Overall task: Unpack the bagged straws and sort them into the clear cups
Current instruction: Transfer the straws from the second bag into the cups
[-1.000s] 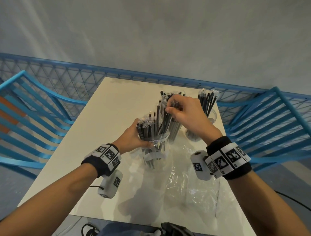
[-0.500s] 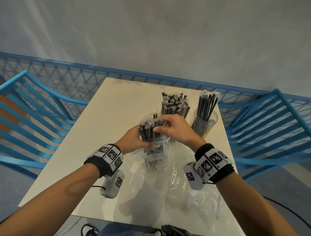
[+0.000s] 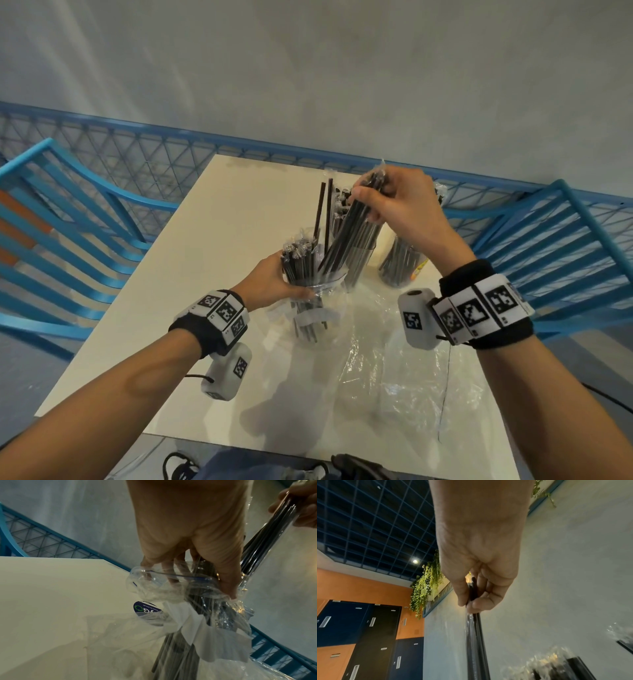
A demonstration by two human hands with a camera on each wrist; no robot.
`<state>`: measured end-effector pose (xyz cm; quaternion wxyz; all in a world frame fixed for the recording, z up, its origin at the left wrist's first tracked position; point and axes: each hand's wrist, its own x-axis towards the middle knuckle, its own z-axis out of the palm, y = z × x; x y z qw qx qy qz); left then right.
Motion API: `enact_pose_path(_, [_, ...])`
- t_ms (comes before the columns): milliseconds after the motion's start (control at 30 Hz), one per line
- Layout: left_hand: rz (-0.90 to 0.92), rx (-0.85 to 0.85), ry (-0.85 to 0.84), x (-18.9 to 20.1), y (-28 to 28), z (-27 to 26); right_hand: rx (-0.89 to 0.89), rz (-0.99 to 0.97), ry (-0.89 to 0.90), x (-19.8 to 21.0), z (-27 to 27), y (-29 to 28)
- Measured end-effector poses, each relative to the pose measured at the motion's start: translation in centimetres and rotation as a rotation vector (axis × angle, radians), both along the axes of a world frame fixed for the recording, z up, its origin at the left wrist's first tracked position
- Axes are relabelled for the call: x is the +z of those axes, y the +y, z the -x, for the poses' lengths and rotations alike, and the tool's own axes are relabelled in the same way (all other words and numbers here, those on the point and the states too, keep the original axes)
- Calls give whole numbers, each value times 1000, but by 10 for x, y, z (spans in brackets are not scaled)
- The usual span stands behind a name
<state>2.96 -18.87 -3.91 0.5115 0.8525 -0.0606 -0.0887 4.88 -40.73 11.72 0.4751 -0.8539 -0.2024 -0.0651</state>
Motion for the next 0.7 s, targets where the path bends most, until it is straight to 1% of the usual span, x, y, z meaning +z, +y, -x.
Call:
enact_pose_path(67, [-1,-8,-1,1,-1,0,16,65,23,-7,0,3])
enact_pose_path(167, [13,-28,-2,2,-2,1,11,157,59,-29,-1,8])
enact_pose_path(267, [25,-21,-2,2,-1,2,-17,134,68,-35,-3,9])
enact_pose_path(367, [33,-23,-5,2,1,2,16,116,51,-19,-2,9])
enact_pose_path(433, [39,-16,1,2,1,3,54,134,16,-2,-2,9])
enact_pose_path(533, [24,-14,5,3,1,4,84,91,-13,23,-8,8])
enact_pose_path(633, [29,-19,9,2,1,4,130,161,4,39,-15,8])
enact_pose_path(700, [21,-23,5,3,1,4,164,197,15,43,-17,8])
